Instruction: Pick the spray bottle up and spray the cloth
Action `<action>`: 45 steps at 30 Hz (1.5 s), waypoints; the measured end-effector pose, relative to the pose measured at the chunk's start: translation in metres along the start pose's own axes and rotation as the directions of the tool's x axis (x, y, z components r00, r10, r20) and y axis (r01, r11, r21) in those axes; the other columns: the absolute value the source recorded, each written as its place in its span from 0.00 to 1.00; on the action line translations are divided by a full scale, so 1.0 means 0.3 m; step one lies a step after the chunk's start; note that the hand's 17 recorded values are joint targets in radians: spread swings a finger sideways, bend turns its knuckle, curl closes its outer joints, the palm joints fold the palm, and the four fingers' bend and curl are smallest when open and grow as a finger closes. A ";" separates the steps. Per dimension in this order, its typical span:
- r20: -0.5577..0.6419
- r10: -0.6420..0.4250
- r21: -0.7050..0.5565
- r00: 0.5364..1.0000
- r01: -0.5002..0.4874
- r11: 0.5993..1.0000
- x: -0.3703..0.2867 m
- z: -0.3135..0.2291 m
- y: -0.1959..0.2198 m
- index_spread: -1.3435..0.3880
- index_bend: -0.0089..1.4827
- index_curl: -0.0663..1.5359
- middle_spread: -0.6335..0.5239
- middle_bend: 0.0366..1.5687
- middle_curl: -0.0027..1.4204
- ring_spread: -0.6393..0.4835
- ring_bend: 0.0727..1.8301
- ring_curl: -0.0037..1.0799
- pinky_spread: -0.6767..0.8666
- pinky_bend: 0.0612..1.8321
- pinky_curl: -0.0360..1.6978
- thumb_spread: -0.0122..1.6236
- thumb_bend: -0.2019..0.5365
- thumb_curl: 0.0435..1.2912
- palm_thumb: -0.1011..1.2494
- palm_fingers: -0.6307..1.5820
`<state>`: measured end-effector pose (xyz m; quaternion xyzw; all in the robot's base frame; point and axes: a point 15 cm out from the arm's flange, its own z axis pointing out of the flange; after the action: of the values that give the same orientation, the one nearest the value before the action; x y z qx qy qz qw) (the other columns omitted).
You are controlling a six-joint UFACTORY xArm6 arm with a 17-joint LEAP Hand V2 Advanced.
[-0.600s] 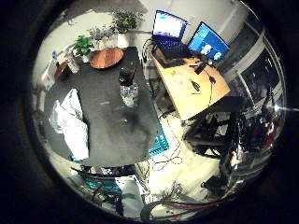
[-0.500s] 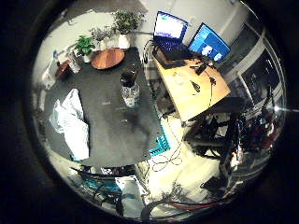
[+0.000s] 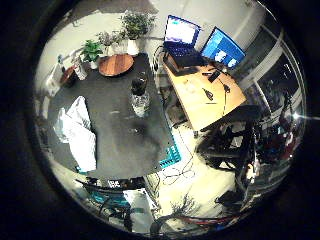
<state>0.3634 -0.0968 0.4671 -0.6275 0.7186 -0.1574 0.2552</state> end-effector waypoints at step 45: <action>-0.065 0.419 0.156 0.905 -0.406 0.900 0.447 0.140 0.216 0.66 0.10 0.20 0.71 0.09 0.20 0.86 0.15 0.24 0.83 0.46 0.17 0.57 0.23 0.23 0.33 0.26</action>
<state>0.3229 -0.2139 0.3744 -0.4332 0.8341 -0.1795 0.2905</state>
